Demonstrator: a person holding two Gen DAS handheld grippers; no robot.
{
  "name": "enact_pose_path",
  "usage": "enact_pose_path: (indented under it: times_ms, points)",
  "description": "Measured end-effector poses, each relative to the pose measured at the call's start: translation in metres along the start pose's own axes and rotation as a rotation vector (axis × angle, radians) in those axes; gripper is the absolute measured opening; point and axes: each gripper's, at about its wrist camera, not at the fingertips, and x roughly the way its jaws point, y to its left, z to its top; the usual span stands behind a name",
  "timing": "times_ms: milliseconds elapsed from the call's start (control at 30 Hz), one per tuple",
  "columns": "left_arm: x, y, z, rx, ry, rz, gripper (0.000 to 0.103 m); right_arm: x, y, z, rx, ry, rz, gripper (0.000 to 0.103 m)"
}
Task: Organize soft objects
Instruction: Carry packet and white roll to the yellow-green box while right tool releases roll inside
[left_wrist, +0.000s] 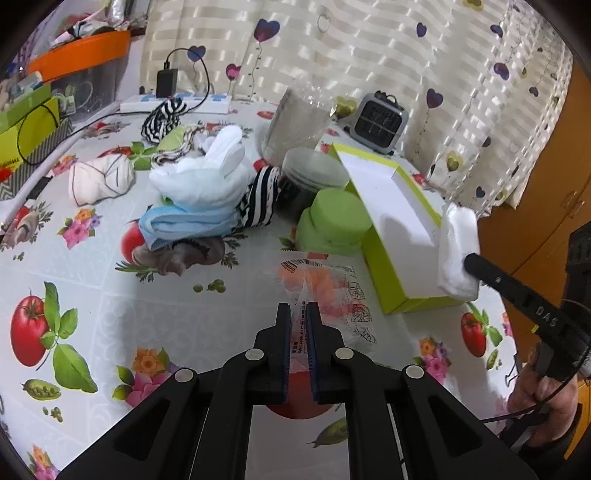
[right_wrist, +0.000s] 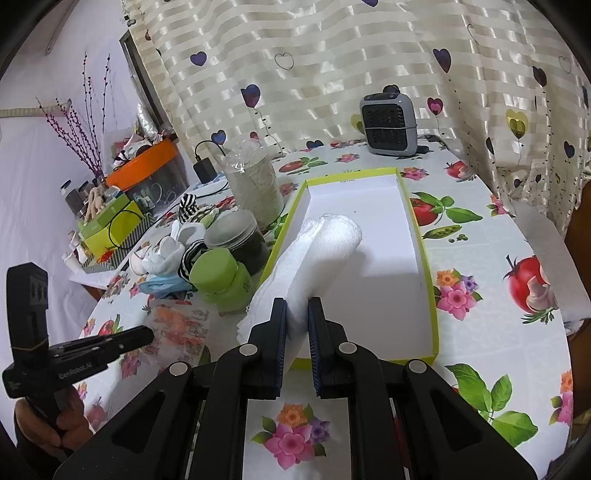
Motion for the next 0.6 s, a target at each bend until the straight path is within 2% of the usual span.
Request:
enact_pose_path:
  times_ms: [133,333,600]
  points:
    - [-0.01,-0.006,0.005,0.001,-0.022,-0.022,0.008,-0.004,-0.002,0.0,0.002,-0.008,-0.003,0.012]
    - [-0.02,-0.034,0.021,0.057,-0.062,-0.068,0.008,-0.006,-0.01,0.001,0.013,-0.01,-0.016,0.012]
    - [0.009,-0.074,0.042,0.122,-0.043,-0.121,0.008,0.005,-0.027,0.008,0.015,0.016,-0.04,0.012]
